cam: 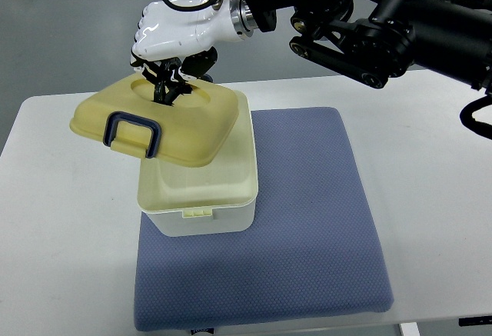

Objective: Open white storage box with right hand
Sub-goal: 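Lift the yellow lid up off the white box with the right hand, then carry the lid beside the box and lower it onto the mat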

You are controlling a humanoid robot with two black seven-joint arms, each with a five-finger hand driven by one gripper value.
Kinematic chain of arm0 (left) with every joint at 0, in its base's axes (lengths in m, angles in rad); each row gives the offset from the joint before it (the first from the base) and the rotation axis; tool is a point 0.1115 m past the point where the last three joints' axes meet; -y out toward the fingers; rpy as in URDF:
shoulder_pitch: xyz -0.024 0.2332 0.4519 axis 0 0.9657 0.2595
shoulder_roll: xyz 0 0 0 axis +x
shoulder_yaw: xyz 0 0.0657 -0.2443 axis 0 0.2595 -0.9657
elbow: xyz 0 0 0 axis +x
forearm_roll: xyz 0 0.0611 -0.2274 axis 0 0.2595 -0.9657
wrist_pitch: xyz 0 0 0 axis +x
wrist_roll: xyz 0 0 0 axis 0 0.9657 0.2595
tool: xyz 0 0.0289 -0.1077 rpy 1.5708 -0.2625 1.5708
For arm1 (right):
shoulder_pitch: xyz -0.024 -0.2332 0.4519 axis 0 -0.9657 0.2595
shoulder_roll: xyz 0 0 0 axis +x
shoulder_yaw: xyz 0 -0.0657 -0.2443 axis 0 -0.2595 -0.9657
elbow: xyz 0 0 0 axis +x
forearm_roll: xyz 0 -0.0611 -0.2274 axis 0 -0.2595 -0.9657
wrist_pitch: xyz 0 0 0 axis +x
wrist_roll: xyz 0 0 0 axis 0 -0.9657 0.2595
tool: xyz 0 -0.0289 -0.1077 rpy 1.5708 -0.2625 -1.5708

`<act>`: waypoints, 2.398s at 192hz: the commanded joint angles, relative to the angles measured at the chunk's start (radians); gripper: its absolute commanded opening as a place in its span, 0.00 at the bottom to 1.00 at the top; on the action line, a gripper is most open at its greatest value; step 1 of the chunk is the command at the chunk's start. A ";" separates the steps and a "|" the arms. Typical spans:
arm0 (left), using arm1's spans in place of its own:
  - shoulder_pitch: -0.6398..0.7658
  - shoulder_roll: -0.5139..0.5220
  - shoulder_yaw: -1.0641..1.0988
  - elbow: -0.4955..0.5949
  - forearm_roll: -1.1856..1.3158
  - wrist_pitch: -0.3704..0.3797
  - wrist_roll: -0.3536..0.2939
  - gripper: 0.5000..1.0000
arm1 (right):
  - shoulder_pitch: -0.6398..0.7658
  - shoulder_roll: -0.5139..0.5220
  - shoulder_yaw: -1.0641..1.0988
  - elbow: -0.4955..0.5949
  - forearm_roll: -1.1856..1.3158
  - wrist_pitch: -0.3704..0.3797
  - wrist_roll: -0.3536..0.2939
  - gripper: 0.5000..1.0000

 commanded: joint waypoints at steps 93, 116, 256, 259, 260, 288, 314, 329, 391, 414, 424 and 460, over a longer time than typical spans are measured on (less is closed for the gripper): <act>0.000 0.000 0.000 -0.008 0.000 0.000 0.000 1.00 | -0.034 -0.124 0.069 -0.147 0.190 0.029 -0.066 0.00; 0.000 0.000 0.000 -0.008 0.000 0.000 0.000 1.00 | -0.089 -0.145 0.067 -0.177 0.252 0.052 -0.115 0.00; -0.001 0.000 0.000 -0.005 0.000 0.000 0.000 1.00 | -0.351 -0.316 0.044 -0.203 0.273 0.127 -0.395 0.00; -0.001 0.000 0.000 -0.006 0.000 0.000 0.000 1.00 | -0.359 -0.316 0.044 -0.204 0.273 0.127 -0.395 0.00; 0.000 0.000 -0.002 -0.006 0.000 0.000 0.000 1.00 | -0.363 -0.317 0.044 -0.204 0.273 0.127 -0.395 0.00; 0.000 0.000 -0.002 -0.006 0.000 0.000 0.000 1.00 | -0.406 -0.317 0.046 -0.206 0.275 0.127 -0.399 0.00; 0.000 0.000 0.000 -0.006 0.000 0.000 0.000 1.00 | -0.425 -0.308 0.046 -0.201 0.275 0.124 -0.401 0.00; -0.001 0.000 0.000 -0.008 0.000 0.000 0.000 1.00 | -0.425 -0.302 0.046 -0.198 0.275 0.127 -0.401 0.00; 0.000 0.000 0.000 -0.006 0.000 0.000 0.000 1.00 | -0.446 -0.283 0.018 -0.166 0.270 0.144 -0.401 0.00; 0.000 0.000 -0.002 -0.008 0.000 0.000 0.000 1.00 | -0.446 -0.287 0.012 -0.135 0.271 0.155 -0.395 0.00; 0.000 0.000 -0.002 -0.009 0.000 0.000 0.000 1.00 | -0.446 -0.288 0.003 -0.118 0.271 0.155 -0.392 0.00; 0.000 0.000 -0.003 -0.009 0.000 0.000 0.000 1.00 | -0.462 -0.283 -0.020 -0.098 0.271 0.153 -0.392 0.00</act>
